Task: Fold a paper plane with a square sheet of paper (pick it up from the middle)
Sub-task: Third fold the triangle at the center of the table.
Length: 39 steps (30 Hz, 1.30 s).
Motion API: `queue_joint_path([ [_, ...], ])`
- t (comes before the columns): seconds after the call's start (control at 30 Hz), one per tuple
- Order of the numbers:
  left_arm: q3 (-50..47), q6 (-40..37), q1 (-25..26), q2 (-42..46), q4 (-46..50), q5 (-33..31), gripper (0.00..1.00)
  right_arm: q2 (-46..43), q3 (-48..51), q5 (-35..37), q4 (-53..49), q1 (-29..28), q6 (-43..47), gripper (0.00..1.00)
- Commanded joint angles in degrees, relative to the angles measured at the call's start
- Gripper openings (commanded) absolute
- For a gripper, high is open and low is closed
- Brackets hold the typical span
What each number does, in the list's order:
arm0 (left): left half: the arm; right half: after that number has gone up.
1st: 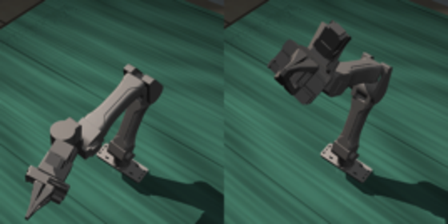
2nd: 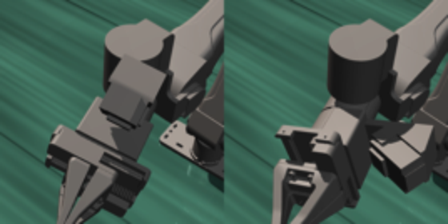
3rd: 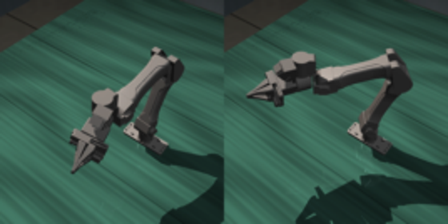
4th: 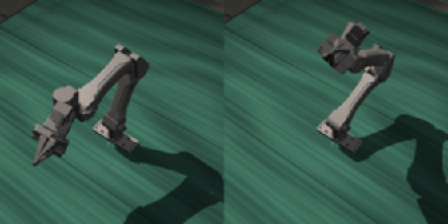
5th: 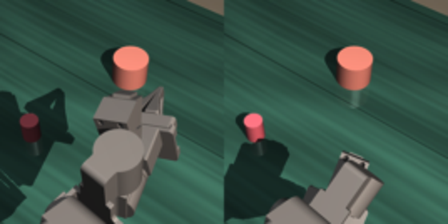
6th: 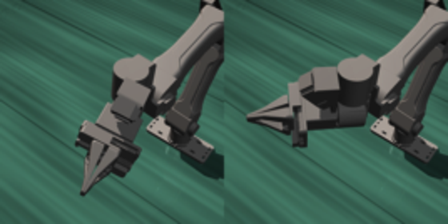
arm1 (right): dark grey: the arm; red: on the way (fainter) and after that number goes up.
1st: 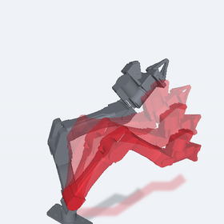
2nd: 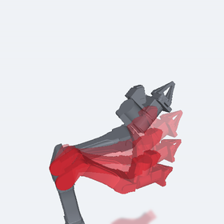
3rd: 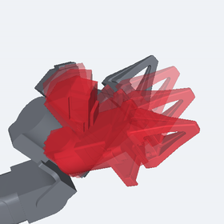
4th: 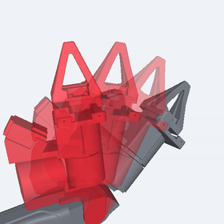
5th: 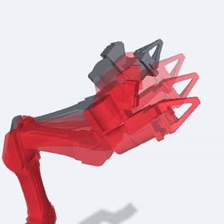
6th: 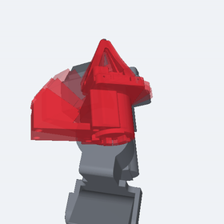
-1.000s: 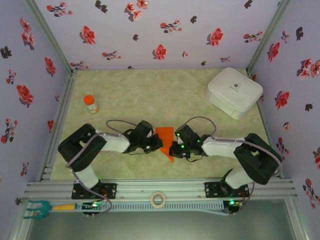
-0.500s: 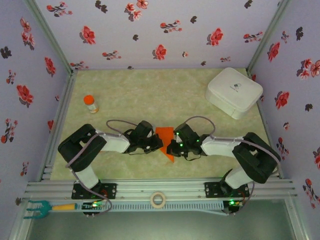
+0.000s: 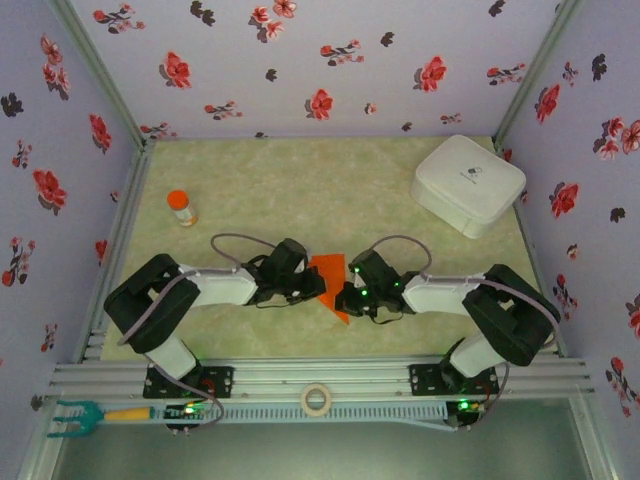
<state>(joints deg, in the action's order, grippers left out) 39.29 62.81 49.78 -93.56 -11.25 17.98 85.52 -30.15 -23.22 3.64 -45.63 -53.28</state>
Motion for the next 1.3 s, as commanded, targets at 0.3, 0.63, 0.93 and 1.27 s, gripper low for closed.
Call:
queue_joint_path([
  [0.3, -1.35, -0.06, -1.0, -4.88, 1.48, -0.6, 0.0, 0.03, 2.99, 3.11, -2.81, 0.37, -2.01, 0.01],
  [0.63, -4.05, -3.21, -6.64, -3.32, 0.37, 1.8, 0.01, 0.27, 3.98, 3.14, -1.58, 0.36, -2.27, 0.0],
  [0.93, -6.1, -5.8, -11.04, -0.4, 1.37, 2.31, 0.02, 1.23, 4.1, 2.48, -0.74, 0.36, -2.27, 0.0],
  [1.27, -3.73, -6.68, -9.18, 10.19, 7.71, 0.0, 0.05, 0.89, 3.74, 2.56, -1.34, 0.37, -2.1, 0.0],
])
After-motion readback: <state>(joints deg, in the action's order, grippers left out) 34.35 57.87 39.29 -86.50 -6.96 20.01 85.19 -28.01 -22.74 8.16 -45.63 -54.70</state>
